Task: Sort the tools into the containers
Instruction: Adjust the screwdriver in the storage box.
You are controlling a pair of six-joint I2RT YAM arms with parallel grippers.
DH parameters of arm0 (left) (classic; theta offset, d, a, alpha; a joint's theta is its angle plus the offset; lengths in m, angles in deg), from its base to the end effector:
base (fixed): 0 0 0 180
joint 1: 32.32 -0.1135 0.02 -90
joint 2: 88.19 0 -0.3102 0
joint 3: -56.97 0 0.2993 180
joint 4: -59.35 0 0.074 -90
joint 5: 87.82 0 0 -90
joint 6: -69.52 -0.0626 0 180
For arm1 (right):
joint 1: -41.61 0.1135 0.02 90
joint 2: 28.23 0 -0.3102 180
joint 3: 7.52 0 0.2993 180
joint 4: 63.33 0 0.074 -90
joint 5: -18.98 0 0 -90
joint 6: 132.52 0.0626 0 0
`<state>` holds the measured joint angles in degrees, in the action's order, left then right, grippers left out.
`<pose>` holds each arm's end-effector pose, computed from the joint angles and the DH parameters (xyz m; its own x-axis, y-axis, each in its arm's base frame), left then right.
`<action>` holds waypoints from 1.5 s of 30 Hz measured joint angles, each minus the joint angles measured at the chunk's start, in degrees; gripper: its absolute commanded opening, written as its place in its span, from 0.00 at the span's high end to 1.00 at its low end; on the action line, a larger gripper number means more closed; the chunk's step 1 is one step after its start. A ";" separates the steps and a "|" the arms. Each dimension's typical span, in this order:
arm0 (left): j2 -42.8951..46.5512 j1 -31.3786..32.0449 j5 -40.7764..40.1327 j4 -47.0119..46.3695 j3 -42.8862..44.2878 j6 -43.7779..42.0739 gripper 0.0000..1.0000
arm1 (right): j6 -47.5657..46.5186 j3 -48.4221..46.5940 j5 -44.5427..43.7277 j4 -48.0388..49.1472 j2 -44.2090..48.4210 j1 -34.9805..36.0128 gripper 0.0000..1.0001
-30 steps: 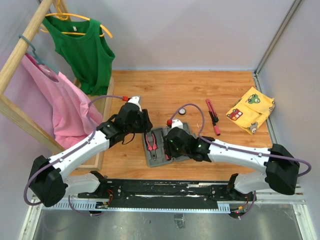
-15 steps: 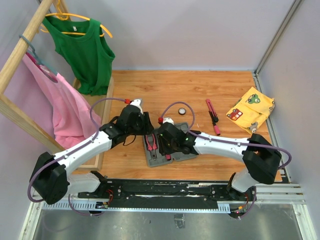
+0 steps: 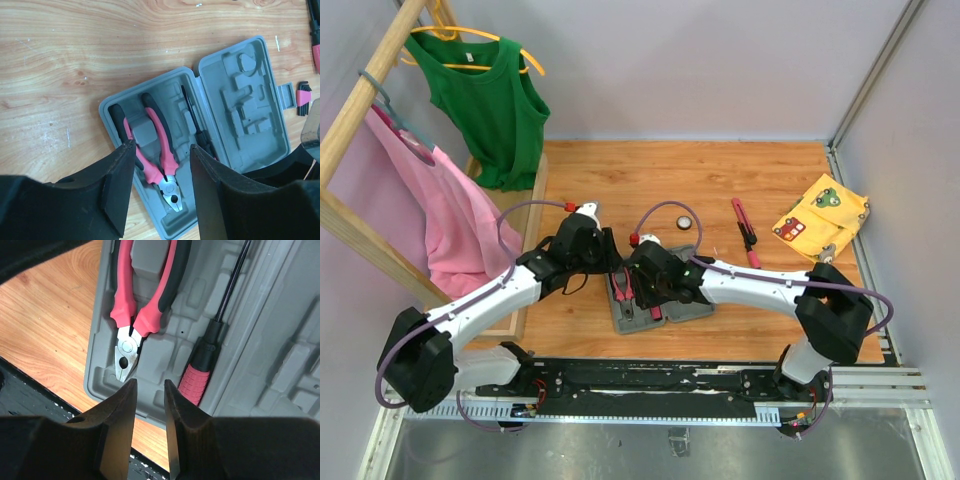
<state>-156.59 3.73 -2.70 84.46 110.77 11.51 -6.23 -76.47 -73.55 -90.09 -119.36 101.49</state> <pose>0.2460 -0.1724 0.2393 -0.7207 -0.1283 -0.6813 0.1788 0.9151 -0.3614 0.1996 0.3385 0.2077 -0.8078 -0.2141 -0.5491 -0.4608 0.8103 0.3619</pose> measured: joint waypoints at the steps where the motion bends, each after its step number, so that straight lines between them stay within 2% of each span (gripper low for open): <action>1: 0.22 -0.15 0.00 -0.02 -0.09 0.00 0.48 | -0.13 -0.11 0.00 -0.07 -0.20 0.00 0.72; 18: 0.70 -0.63 0.04 0.02 -0.92 0.00 0.49 | -0.33 -1.29 -4.20 -6.80 -1.27 0.00 0.80; 34: 0.31 -0.63 0.02 -0.42 -0.92 0.22 0.50 | 0.50 -0.24 -5.16 -6.40 -2.40 0.00 0.85; 45: -5.44 -0.66 2.75 -4.70 -0.39 1.97 0.53 | 2.40 2.91 -5.70 -3.26 -0.50 0.00 0.85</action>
<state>-162.04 3.07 0.05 79.76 110.38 13.48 -3.83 -73.56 -79.25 -93.35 -119.86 101.49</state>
